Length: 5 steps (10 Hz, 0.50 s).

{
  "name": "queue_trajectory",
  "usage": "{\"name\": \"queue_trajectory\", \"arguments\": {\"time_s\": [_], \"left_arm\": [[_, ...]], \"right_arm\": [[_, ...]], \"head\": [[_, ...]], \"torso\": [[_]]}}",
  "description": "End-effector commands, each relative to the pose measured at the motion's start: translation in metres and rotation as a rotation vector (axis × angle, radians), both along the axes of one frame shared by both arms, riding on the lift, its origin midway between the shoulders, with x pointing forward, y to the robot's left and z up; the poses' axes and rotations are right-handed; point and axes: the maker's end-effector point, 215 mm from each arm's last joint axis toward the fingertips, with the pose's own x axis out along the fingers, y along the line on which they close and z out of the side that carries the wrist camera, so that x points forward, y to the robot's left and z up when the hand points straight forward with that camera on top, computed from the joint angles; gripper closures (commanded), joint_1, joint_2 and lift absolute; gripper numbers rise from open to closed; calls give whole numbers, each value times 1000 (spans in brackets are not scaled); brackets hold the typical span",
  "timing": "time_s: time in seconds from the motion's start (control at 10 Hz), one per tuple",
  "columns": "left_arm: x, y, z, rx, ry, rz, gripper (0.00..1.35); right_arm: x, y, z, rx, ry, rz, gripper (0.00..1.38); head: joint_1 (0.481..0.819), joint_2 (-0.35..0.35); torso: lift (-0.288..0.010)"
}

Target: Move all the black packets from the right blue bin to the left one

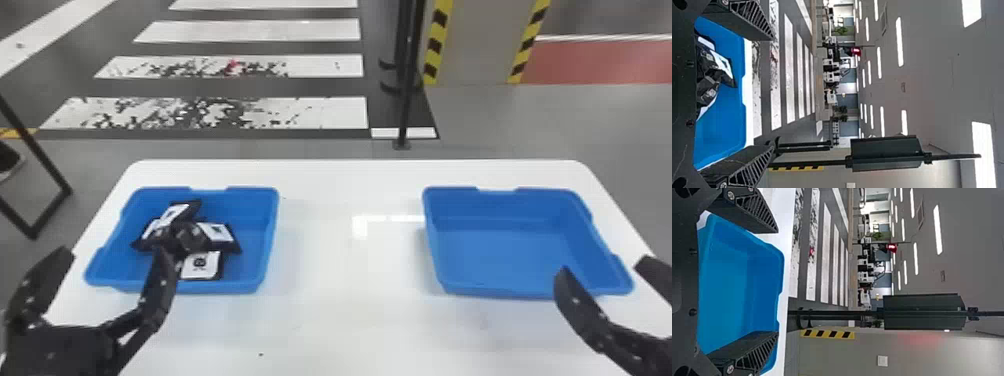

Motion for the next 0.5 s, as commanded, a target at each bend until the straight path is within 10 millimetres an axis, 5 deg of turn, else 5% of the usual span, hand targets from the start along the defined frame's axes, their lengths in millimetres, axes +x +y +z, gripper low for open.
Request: {"name": "queue_trajectory", "arguments": {"time_s": [0.0,0.4], "left_arm": [[0,0,0,0,0,0,38],[-1,0,1,-2,-2,0,51]], "right_arm": [[0,0,0,-1,0,-1,102],[0,0,2,-5,-7,0,102]], "head": [[695,40],[695,40]], "torso": [[-140],[-140]]}}
